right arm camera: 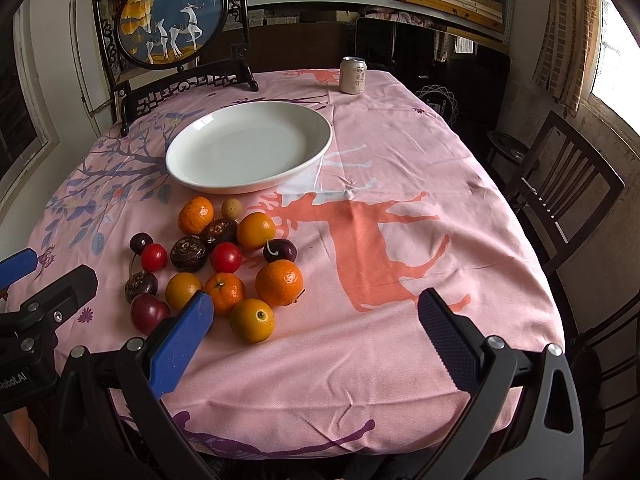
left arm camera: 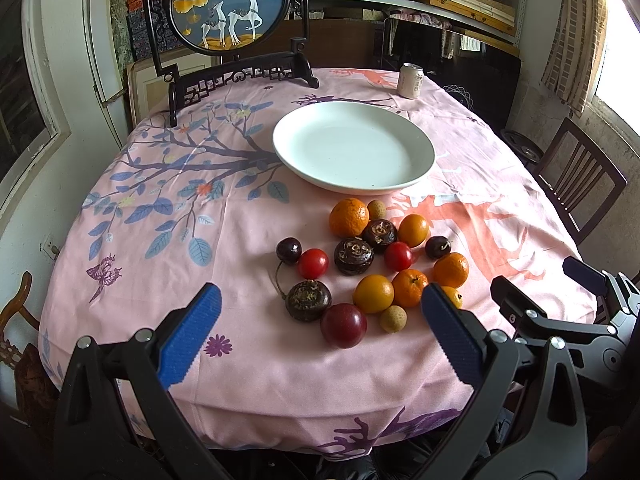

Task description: Organize fruits

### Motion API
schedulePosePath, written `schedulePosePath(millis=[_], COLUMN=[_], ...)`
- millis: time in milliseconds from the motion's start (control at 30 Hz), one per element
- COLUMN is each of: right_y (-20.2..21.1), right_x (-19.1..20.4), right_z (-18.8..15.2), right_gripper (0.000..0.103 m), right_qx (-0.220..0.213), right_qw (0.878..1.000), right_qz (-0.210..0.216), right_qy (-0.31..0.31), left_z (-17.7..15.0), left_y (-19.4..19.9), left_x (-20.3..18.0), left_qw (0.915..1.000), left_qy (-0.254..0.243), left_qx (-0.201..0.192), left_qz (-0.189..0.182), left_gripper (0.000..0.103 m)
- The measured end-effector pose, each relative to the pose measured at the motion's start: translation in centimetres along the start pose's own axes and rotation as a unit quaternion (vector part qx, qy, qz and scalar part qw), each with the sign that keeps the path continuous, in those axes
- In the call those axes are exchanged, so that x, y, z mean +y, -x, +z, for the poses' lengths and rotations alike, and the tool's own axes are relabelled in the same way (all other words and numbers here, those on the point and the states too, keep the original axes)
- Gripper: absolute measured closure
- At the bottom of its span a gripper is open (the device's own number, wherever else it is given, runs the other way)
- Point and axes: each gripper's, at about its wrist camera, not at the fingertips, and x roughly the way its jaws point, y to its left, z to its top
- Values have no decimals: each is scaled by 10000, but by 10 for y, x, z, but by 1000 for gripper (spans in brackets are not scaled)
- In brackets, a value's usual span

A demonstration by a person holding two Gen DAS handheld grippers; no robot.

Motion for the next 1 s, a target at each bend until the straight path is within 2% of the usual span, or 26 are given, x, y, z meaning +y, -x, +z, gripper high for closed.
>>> schedulePosePath(millis=[133, 233, 400, 467, 600, 667, 800, 1000], right_y=[-2, -11, -20, -23, -42, -58, -69, -60], right_x=[0, -5, -4, 5, 25, 29, 28, 12], right_z=[-2, -14, -32, -34, -34, -33, -29, -36], right_gripper=[1, 1, 2, 17, 39, 66, 68, 68], right_qx=[34, 209, 311, 382, 529, 666, 645, 660], right_qw=[10000, 9997, 9965, 9936, 9899, 9880, 9882, 9916], right_qz=[-56, 39, 746, 997, 1144, 1237, 1249, 964], right_qy=[51, 113, 224, 370, 657, 641, 604, 562], left_z=[-10, -21, -43, -48, -49, -50, -50, -50], left_y=[-1, -8, -28, -36, -48, -53, -54, -62], left_x=[9, 21, 38, 44, 50, 51, 40, 13], left_qw=[10000, 9999, 9988, 9978, 9960, 9953, 9954, 9949], left_qy=[-21, 25, 156, 205, 334, 376, 271, 43], left_qx=[-54, 80, 430, 588, 798, 874, 917, 974], left_qz=[15, 66, 180, 234, 244, 185, 81, -261], left_gripper=[2, 2, 2, 2, 2, 2, 2, 3])
